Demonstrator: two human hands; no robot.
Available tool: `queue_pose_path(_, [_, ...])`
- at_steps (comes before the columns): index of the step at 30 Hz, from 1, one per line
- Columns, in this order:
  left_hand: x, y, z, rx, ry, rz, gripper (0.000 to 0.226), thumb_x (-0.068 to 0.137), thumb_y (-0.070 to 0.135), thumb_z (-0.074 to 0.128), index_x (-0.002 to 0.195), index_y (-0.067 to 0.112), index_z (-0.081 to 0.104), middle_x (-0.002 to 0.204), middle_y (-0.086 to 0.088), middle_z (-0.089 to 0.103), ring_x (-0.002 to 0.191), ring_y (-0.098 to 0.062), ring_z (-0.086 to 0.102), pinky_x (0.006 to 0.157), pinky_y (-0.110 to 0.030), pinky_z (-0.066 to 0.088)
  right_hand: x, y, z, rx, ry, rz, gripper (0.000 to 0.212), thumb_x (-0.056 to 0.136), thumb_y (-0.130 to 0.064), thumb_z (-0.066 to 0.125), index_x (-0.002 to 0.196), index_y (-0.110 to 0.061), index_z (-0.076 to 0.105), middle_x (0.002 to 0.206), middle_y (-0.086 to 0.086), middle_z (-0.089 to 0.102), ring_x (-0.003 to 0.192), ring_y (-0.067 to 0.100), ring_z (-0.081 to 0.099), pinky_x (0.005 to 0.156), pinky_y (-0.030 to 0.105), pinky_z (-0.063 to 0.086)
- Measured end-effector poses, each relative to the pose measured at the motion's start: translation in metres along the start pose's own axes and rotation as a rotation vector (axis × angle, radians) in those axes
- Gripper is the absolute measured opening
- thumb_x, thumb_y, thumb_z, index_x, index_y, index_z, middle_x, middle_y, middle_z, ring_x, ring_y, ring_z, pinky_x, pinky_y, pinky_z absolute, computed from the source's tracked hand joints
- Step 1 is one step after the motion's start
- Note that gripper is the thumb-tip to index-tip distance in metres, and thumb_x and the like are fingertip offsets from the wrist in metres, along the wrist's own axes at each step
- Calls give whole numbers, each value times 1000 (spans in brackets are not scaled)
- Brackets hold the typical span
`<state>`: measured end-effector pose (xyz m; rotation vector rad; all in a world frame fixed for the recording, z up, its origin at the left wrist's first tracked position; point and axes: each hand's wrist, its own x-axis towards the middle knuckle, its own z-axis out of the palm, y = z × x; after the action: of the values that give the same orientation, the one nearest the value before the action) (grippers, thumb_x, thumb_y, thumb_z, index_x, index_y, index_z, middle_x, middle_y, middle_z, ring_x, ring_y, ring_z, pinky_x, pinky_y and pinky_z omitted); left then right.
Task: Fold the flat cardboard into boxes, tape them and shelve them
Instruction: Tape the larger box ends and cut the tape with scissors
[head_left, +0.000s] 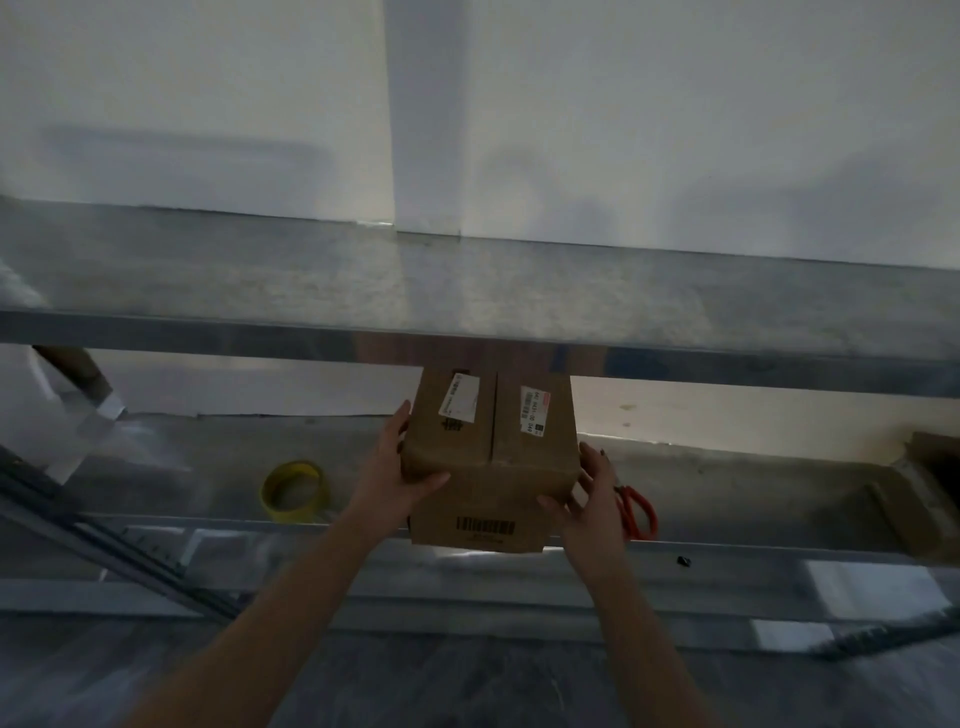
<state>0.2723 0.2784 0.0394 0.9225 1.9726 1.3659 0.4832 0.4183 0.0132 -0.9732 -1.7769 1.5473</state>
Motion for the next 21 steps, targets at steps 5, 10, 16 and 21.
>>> queue_pose_path(5, [-8,-8,-2,10,-30,15,100,74,23,80,143,55,15,148,7,34,135,-18,39,106,-52,42,-5,6,-2,-61,-18,23,70,84,-17,74,140,-37,36,139,-12,51,130,9,48,103,47,49])
queue_pose_path(10, [-18,-5,-7,180,-20,95,102,76,35,78,143,57,5,153,7,25,135,-9,28,112,-45,34,-21,-5,-4,-296,70,67,78,83,-37,74,144,-43,25,155,-9,32,142,17,31,113,49,36])
queue_pose_path(16, [-34,-10,-62,874,47,319,77,87,72,33,151,31,21,159,3,18,147,-19,12,118,-47,20,-55,-43,11,-826,93,-475,56,94,-55,46,145,-34,35,154,-4,34,148,18,20,113,47,27])
queue_pose_path(21, [-46,-41,-129,1222,-5,519,63,88,53,38,138,17,52,145,-9,47,137,-34,39,111,-54,32,-68,-60,95,-1047,-147,-720,55,95,-49,46,145,-24,43,153,3,38,148,27,23,118,50,21])
